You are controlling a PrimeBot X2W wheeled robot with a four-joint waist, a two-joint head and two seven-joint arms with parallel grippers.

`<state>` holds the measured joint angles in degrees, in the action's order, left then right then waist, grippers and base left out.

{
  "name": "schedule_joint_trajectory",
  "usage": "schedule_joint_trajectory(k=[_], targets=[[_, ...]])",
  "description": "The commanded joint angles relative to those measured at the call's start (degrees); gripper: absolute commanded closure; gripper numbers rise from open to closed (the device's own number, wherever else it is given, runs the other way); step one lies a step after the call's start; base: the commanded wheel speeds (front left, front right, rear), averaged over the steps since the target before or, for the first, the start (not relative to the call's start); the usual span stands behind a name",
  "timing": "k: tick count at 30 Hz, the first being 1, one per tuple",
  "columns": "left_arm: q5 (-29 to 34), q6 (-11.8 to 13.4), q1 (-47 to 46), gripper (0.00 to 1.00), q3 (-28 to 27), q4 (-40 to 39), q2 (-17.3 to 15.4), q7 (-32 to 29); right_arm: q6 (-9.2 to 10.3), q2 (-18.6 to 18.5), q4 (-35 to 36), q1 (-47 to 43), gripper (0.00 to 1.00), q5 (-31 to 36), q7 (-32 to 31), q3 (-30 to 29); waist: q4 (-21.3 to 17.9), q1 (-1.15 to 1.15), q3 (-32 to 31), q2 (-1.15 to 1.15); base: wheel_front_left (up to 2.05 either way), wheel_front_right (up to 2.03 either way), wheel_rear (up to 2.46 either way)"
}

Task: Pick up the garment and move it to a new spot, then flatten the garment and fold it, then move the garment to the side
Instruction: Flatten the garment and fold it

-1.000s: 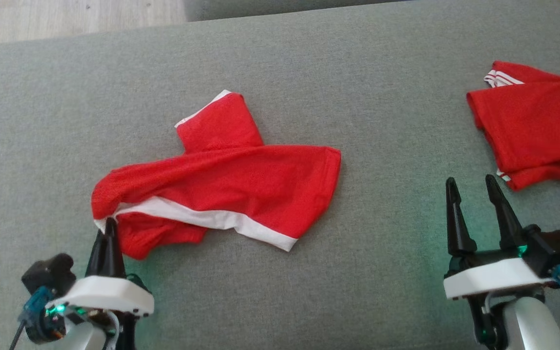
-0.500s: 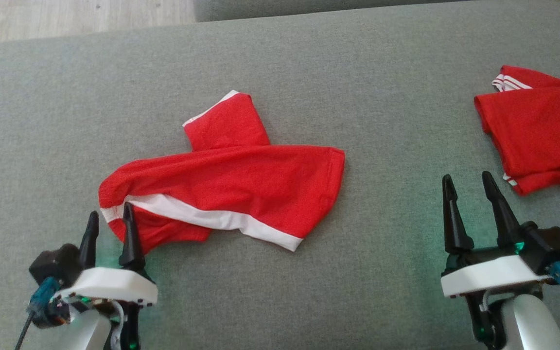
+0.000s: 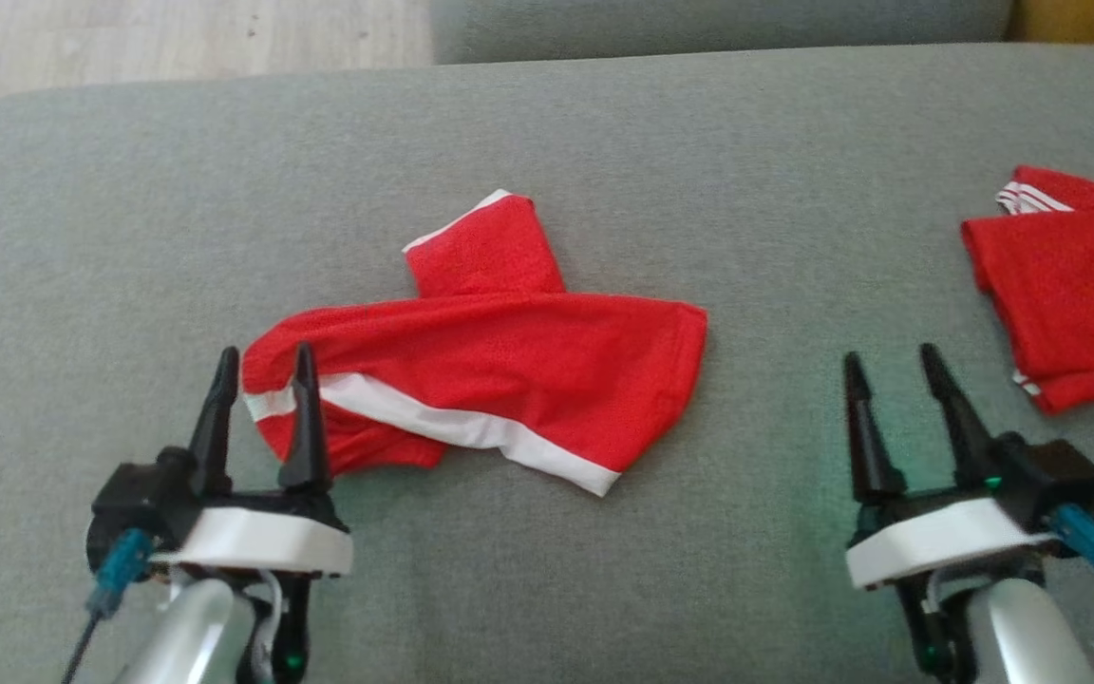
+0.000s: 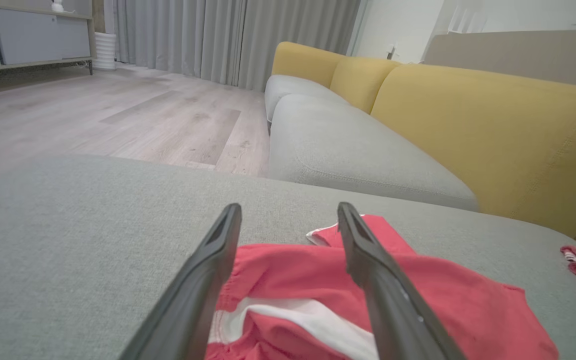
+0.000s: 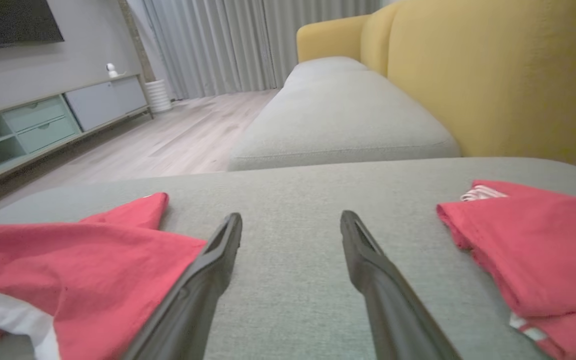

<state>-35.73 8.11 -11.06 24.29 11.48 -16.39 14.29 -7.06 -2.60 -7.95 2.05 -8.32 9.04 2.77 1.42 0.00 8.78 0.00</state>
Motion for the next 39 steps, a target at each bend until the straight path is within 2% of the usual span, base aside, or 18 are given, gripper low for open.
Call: schedule_joint_trajectory(k=[1,6,12,18,25,26,27,28,30,31,39], targets=[[0.47,0.33,-0.58,0.0,-1.74,-2.05,-0.97,0.62,-0.43,-0.28,1.89,1.51,0.0,0.32,-0.35,1.92,0.68,0.0,0.03,0.0,0.0,0.0,0.0],[1.68,1.28,1.82,0.0,0.18,-5.67,1.67,0.66,-0.43,-0.28,-0.42,3.95,0.0,-0.65,-6.26,6.41,3.31,0.0,0.55,0.0,0.0,0.0,0.0],[3.18,0.98,2.61,0.0,2.3,-6.44,4.84,0.69,-0.43,-0.28,-9.26,10.01,0.0,-3.72,-14.8,10.37,8.09,0.0,1.42,0.0,0.0,0.0,0.0],[4.17,0.81,3.25,0.0,1.29,-6.68,5.43,0.7,-0.43,-0.28,-14.69,12.43,0.0,-4.07,-17.12,10.35,10.66,0.0,1.46,0.0,0.0,0.0,0.0],[4.82,0.32,4.34,0.0,0.14,-6.77,5.98,0.7,-0.43,-0.28,-18.17,13.6,0.0,-5.28,-17.22,11.15,11.36,0.0,1.21,0.0,0.0,0.0,0.0],[4.87,0.25,4.44,0.0,-0.03,-6.77,6.0,0.7,-0.43,-0.28,-18.41,13.82,0.11,-5.38,-16.87,11.38,11.31,0.0,1.16,0.0,0.0,0.0,0.0],[4.92,0.19,4.51,0.0,-0.2,-6.78,6.01,0.7,-0.43,-0.28,-18.43,14.12,0.28,-5.42,-16.14,11.57,11.24,0.0,1.14,0.0,0.0,0.0,0.0],[4.97,0.16,4.57,0.0,-0.37,-6.8,6.02,0.7,-0.43,-0.28,-18.29,14.45,0.52,-5.45,-14.96,11.47,11.14,0.0,1.12,0.0,0.0,0.0,0.0],[5.09,0.1,4.7,0.0,-0.71,-6.9,6.05,0.71,-0.43,-0.28,-18.41,14.98,0.78,-5.26,-13.38,11.03,10.85,0.0,1.08,0.0,0.0,0.0,0.0],[5.16,0.07,4.75,0.0,-0.83,-6.92,6.06,0.71,-0.43,-0.28,-18.39,15.27,1.0,-5.27,-12.55,10.58,10.7,0.0,1.06,0.0,0.0,0.0,0.0],[5.47,-0.27,4.85,0.0,-1.21,-6.76,6.33,0.71,-0.43,-0.28,-19.2,18.28,1.0,-3.76,-9.23,4.82,9.57,0.0,1.03,0.0,0.0,0.0,0.0]])
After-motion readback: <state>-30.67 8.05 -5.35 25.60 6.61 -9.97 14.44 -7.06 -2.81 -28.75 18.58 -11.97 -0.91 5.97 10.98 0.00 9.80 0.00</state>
